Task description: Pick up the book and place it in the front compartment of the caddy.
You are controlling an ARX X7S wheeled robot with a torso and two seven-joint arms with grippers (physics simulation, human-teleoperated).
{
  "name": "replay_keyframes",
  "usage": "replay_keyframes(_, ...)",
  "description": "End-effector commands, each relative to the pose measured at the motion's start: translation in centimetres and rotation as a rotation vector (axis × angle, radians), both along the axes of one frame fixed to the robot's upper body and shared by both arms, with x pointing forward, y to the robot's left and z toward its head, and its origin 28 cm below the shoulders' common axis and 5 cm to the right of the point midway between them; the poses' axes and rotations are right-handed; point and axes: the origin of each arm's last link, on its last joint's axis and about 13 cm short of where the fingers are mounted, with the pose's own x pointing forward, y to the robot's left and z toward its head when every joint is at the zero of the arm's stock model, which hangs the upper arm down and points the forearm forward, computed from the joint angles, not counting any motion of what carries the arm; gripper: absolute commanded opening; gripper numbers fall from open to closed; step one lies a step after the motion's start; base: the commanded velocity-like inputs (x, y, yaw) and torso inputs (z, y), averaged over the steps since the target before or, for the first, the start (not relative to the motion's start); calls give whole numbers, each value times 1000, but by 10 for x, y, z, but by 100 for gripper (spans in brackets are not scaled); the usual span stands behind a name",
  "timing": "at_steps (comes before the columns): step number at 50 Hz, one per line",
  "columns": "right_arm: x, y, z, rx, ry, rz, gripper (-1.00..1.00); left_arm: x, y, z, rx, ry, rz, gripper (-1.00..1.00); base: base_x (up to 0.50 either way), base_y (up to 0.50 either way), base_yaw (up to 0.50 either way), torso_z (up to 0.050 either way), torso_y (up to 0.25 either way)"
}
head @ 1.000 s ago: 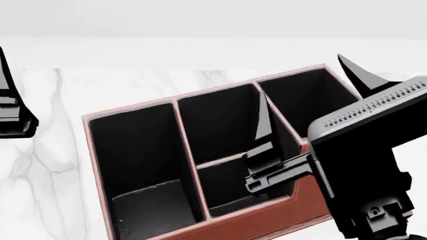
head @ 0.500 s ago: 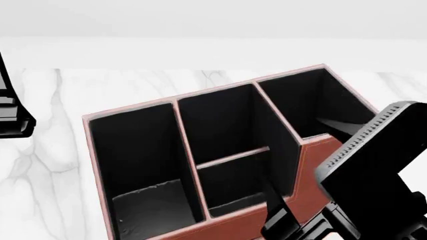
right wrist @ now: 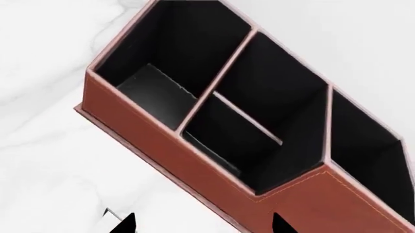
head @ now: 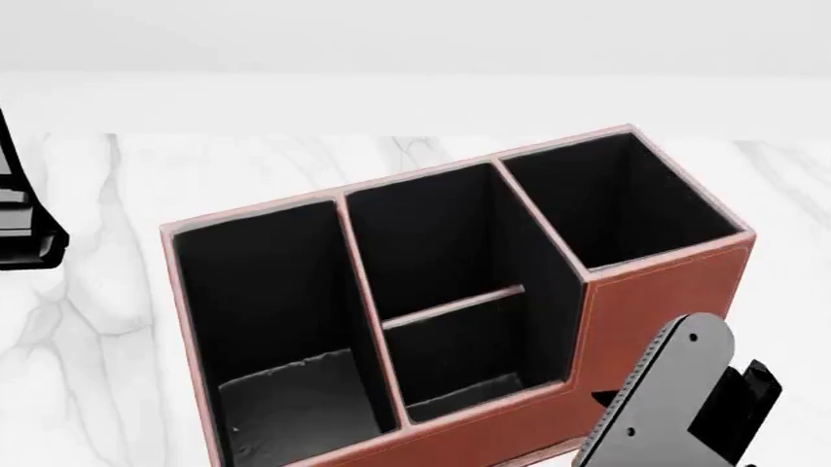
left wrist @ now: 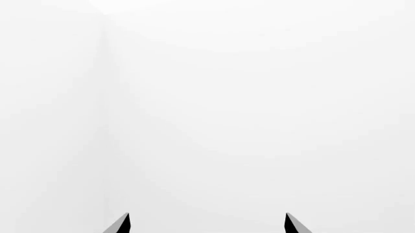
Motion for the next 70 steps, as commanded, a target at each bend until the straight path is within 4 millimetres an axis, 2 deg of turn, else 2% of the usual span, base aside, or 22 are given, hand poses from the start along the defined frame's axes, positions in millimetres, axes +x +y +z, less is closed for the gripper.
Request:
replay_keyframes(1,-8,0,-3,-65,66,34,100,0,1,1,-2,-14,-9,100,0,0,0,0,0)
replay_keyframes(25,-3,5,-14,-83,115,65,100,0,2,2,0,-14,-4,100,0,0,0,0,0)
replay_keyframes(48,22,16,-19,-128,182,113,100,0,3,0,-3,-9,-2,100,0,0,0,0,0)
replay_keyframes(70,24,21,-35,-135,234,146,100,0,3,0,-6,-8,-1,100,0,0,0,0,0)
